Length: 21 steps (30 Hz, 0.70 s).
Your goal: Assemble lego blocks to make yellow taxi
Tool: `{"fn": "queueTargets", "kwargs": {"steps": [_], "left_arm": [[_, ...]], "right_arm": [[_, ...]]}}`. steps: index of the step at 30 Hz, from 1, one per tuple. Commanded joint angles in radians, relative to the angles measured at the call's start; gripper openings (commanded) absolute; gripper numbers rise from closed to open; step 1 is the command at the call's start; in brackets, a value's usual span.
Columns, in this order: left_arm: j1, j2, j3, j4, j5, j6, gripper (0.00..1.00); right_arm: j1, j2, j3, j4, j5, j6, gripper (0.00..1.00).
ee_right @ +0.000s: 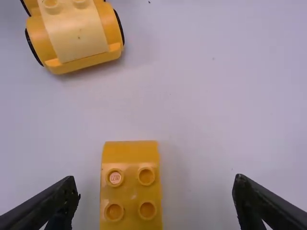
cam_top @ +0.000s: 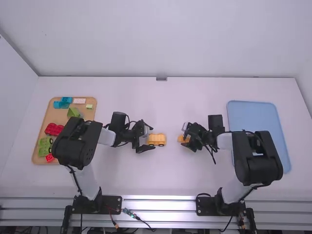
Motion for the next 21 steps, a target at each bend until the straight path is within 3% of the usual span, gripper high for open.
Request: {"fn": "queueTargets", "kwargs": {"steps": [1,15,21], "left_arm": [[-0.007,0.009,0.013,-0.001,0.013,-0.008,0.99],[-0.008,0.009,0.013,0.005,0.018,-0.028,0.99],[-0.007,0.009,0.013,0.011,0.017,-0.041,0.99]], "right_arm": [[-0.001,0.018,-0.009,-0.005,-0.025,-0.003,0.83],[-0.020,0.072,0.013,0.002,-0.045,0.030,0.85],[-0.019,0.075,0.053,-0.083,-0.063,-0.021,0.76]]}}
